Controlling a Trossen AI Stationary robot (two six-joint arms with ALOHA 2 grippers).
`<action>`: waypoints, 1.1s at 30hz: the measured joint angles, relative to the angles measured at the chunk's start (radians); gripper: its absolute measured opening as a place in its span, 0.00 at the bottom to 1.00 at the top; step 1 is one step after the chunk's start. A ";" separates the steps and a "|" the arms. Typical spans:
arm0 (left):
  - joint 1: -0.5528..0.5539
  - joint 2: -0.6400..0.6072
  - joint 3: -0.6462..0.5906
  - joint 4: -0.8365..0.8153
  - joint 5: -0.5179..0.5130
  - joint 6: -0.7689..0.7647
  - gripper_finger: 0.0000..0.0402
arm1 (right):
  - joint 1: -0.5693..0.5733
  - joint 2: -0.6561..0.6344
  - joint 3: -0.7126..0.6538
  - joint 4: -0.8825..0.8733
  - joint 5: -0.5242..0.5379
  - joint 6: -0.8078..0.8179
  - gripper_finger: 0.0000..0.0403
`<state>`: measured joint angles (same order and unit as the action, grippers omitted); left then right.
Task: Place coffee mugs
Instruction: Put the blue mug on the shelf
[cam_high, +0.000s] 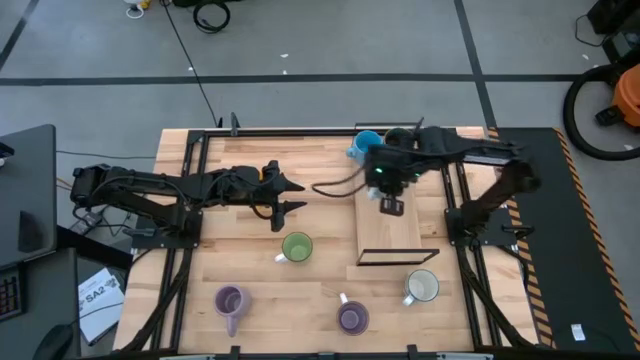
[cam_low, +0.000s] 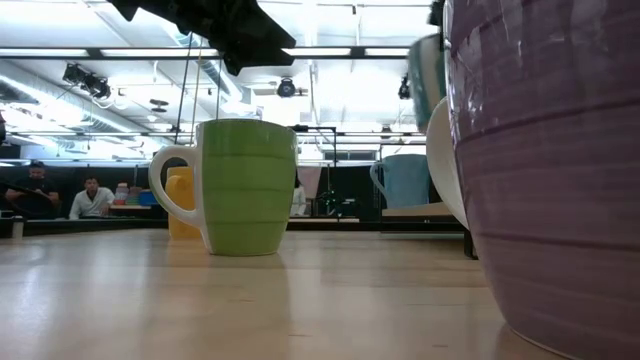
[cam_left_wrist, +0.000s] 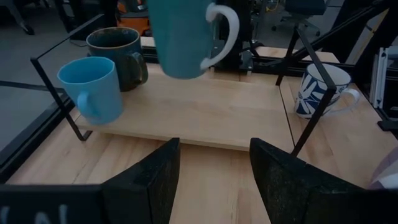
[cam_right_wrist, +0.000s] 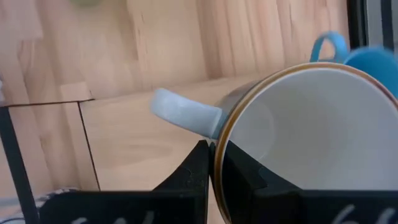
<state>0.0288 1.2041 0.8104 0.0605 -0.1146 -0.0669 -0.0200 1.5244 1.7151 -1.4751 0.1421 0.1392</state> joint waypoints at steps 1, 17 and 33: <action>0.000 0.000 0.000 0.000 0.000 0.000 0.50 | 0.006 -0.038 -0.049 0.022 0.007 0.025 0.08; 0.000 0.000 0.000 0.001 0.000 0.001 0.50 | -0.019 -0.336 -0.598 0.208 0.085 0.128 0.08; 0.000 0.000 0.000 0.001 0.000 0.000 0.50 | -0.194 -0.334 -0.700 0.354 0.093 -0.019 0.09</action>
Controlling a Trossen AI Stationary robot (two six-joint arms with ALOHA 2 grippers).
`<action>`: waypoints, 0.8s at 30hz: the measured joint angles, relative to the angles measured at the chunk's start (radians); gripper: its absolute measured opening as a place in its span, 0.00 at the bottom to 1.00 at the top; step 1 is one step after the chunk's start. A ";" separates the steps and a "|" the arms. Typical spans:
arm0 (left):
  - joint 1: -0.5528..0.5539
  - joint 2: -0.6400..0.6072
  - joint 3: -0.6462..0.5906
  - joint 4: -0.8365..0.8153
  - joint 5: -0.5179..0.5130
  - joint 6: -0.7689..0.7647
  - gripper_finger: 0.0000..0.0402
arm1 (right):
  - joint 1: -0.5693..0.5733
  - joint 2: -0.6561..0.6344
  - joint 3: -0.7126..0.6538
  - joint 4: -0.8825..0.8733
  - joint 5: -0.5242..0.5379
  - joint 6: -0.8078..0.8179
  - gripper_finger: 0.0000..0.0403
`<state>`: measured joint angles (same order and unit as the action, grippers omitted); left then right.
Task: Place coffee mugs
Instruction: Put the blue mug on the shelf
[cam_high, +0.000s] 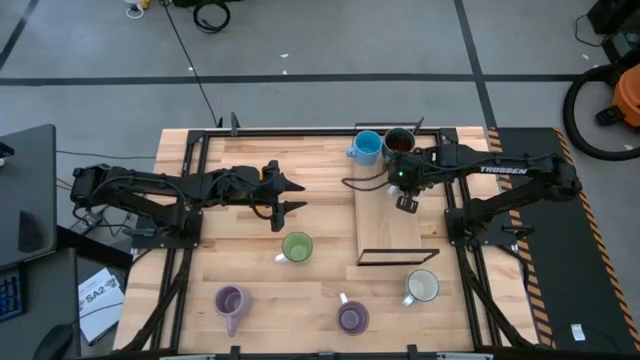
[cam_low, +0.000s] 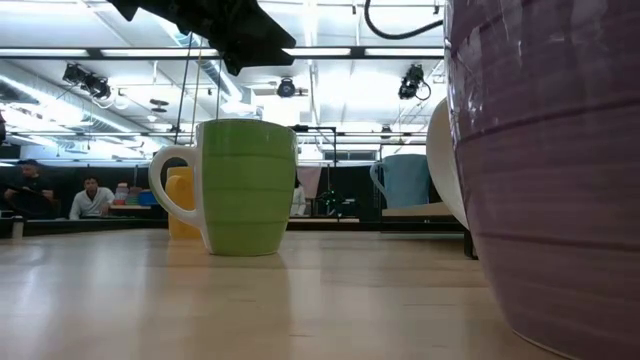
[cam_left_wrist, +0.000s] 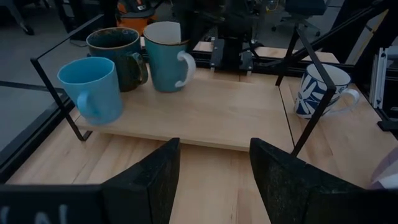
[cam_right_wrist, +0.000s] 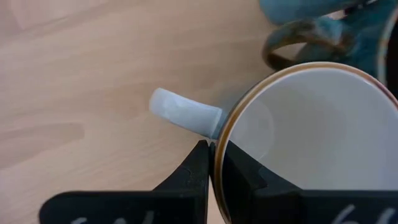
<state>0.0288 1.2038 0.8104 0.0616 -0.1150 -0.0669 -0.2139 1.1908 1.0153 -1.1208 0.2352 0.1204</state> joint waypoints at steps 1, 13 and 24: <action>0.000 0.000 0.000 0.000 0.000 0.000 0.50 | -0.011 0.000 0.000 0.001 0.000 -0.004 0.09; 0.000 0.000 0.000 0.000 0.000 0.000 0.50 | -0.092 0.000 0.000 0.015 -0.073 -0.062 0.09; 0.000 0.000 0.000 0.000 0.000 0.001 0.50 | -0.115 0.000 0.000 0.036 -0.075 -0.073 0.10</action>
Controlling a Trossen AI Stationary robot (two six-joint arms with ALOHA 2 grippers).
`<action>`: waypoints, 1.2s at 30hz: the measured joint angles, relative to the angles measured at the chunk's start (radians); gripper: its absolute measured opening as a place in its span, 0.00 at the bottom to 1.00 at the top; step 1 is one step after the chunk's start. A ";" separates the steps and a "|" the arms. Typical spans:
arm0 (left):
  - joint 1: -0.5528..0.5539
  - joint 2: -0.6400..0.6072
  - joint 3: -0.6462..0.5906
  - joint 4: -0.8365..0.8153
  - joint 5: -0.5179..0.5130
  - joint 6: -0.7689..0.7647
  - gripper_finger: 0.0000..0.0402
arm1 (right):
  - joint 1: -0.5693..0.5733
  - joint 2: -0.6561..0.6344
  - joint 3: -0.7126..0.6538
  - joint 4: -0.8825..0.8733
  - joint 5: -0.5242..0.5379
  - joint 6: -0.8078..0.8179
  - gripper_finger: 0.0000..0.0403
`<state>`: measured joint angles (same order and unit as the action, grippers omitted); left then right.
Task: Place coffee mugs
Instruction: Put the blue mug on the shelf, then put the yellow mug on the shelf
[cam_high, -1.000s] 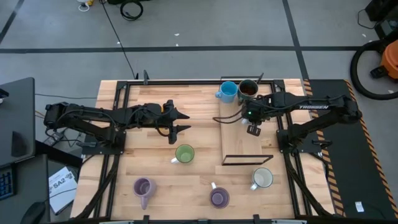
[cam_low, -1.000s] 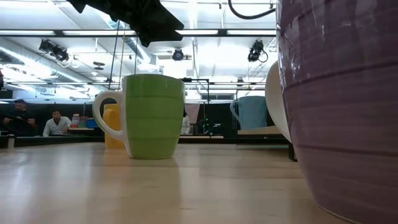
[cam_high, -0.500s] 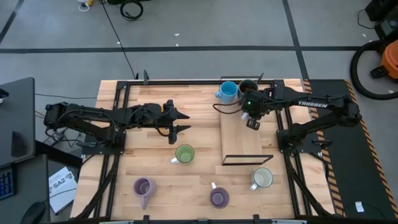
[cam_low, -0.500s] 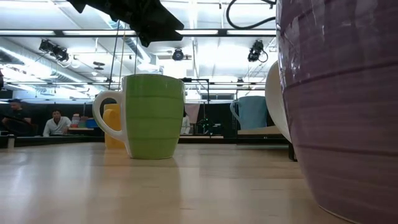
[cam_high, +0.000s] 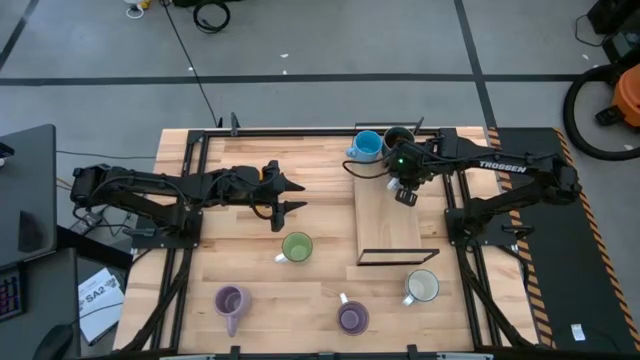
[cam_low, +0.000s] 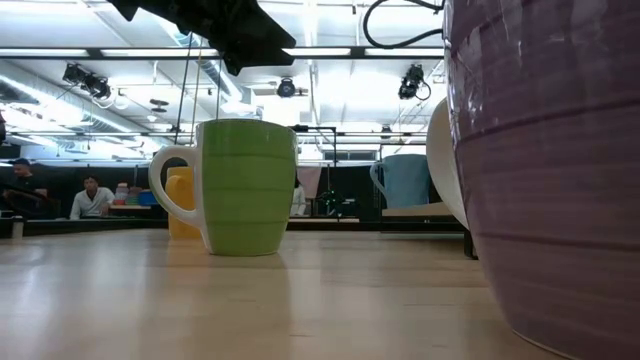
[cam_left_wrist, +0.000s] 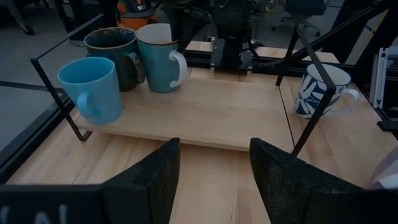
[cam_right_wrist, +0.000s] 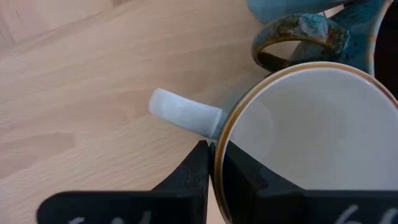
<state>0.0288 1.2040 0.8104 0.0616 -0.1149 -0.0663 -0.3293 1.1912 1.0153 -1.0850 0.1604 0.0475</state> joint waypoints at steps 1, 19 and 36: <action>0.000 0.000 0.000 0.000 0.000 0.000 0.50 | 0.000 0.000 0.000 0.000 0.000 0.000 0.11; 0.000 0.000 0.000 0.000 0.000 -0.001 0.50 | 0.000 0.000 0.002 0.010 0.004 0.002 0.20; 0.000 0.000 0.000 0.000 0.000 -0.001 0.50 | 0.000 0.000 0.002 0.010 0.003 -0.010 0.39</action>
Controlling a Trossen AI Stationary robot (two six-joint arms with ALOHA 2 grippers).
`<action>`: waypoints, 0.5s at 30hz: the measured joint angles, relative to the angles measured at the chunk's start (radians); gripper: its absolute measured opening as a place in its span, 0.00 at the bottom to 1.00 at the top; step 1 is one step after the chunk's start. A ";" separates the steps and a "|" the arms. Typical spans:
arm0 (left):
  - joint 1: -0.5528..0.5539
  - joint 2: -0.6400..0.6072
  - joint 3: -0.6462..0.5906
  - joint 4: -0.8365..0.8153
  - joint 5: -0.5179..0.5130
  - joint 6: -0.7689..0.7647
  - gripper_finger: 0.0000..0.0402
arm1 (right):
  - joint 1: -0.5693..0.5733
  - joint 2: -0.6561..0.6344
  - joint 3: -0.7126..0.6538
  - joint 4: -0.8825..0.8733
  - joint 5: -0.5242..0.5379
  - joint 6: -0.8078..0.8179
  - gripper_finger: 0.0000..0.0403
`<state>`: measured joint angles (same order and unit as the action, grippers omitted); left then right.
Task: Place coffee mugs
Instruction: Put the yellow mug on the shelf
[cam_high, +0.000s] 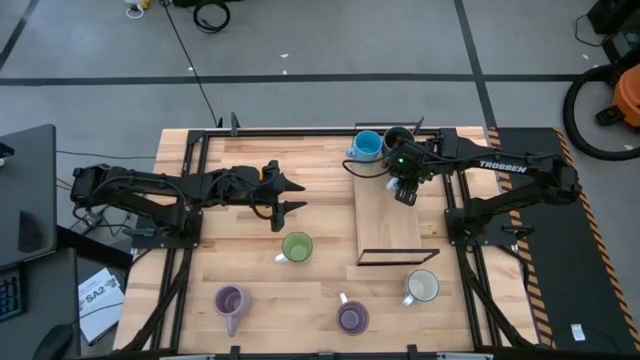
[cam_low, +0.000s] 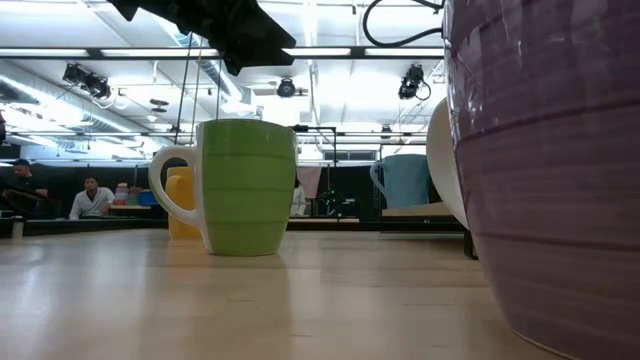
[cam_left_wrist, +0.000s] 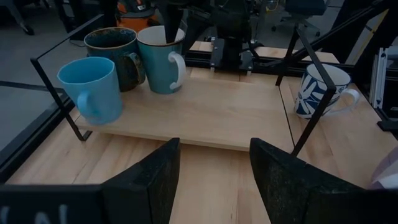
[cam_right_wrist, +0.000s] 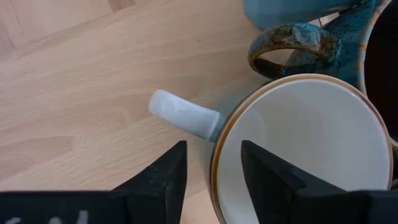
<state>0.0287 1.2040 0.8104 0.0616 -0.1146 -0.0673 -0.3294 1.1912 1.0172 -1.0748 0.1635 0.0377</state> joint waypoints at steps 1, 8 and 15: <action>0.000 0.000 0.000 0.000 0.000 0.000 0.50 | 0.000 0.000 0.000 0.000 0.000 0.001 0.39; 0.000 0.000 0.000 0.000 0.000 -0.026 0.50 | 0.006 0.000 0.063 -0.038 -0.003 0.005 0.39; 0.001 0.000 0.020 -0.001 -0.028 -0.119 0.50 | 0.007 -0.002 0.177 -0.092 -0.003 -0.013 0.39</action>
<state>0.0298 1.2041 0.8305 0.0610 -0.1431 -0.1860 -0.3229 1.1896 1.1944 -1.1673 0.1608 0.0250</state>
